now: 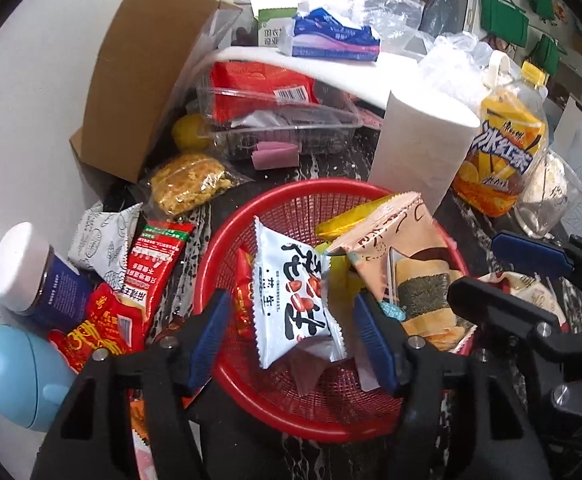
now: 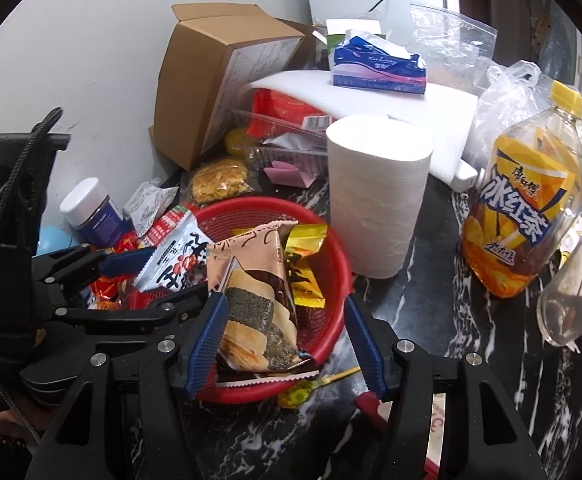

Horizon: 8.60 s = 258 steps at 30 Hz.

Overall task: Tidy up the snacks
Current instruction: 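Lower both packets into the red basket and open both tools, then withdraw both tools from the basket back over the snacks on the table, then grasp the red snack packet with the right tool while the left tool grasps the green-and-red bag, then lift both held packets off the table, then carry both held packets over the red basket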

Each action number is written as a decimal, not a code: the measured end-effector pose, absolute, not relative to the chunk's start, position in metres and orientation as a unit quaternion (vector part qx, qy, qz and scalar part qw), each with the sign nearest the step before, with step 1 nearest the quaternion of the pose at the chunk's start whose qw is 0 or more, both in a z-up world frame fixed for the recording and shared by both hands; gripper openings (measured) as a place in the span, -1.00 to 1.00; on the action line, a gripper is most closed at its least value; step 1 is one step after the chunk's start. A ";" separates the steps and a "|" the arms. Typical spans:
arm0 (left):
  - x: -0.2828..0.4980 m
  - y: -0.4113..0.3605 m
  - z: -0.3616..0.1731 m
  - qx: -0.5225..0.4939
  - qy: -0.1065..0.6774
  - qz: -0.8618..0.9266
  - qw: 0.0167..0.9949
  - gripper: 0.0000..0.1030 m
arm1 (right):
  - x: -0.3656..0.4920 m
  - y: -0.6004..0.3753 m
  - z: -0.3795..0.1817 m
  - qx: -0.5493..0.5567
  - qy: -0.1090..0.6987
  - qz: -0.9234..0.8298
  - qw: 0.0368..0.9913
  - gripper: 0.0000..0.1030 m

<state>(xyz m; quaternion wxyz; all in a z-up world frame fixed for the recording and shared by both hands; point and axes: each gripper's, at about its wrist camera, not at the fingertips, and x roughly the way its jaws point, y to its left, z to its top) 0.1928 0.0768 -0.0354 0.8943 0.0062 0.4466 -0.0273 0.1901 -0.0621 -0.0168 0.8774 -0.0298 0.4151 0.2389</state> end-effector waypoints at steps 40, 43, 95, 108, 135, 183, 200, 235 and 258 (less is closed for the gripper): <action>0.036 0.004 0.120 0.041 0.283 -0.091 0.954 0.25 | 0.043 -0.145 0.118 -0.040 0.268 0.089 0.959 0.56; 0.025 -0.005 0.119 0.043 0.282 -0.102 0.953 0.25 | 0.029 -0.155 0.118 -0.034 0.266 0.076 0.960 0.56; 0.037 -0.060 -0.044 0.034 0.435 -0.154 0.886 0.25 | 0.003 -0.221 -0.056 0.026 0.429 0.061 0.901 0.56; 0.075 -0.068 -0.064 0.044 0.467 -0.170 0.867 0.25 | 0.051 -0.229 -0.068 0.015 0.440 0.082 0.894 0.56; 0.094 -0.059 -0.050 -0.010 0.514 -0.140 0.846 0.25 | 0.135 -0.215 -0.091 -0.071 0.481 0.158 0.859 -0.29; 0.012 -0.075 -0.070 0.076 0.488 -0.199 0.847 0.08 | -0.010 -0.231 -0.079 -0.004 0.493 0.118 0.862 -0.41; 0.020 -0.066 -0.083 0.070 0.497 -0.192 0.843 0.14 | -0.007 -0.207 -0.082 -0.066 0.490 0.117 0.861 0.07; 0.022 0.015 0.007 -0.007 0.393 -0.150 0.907 -0.05 | 0.020 -0.149 -0.019 -0.038 0.405 0.206 0.890 -0.48; 0.106 0.074 0.085 -0.039 0.266 -0.093 0.959 -0.05 | 0.115 -0.078 0.058 -0.064 0.303 0.261 0.914 -0.48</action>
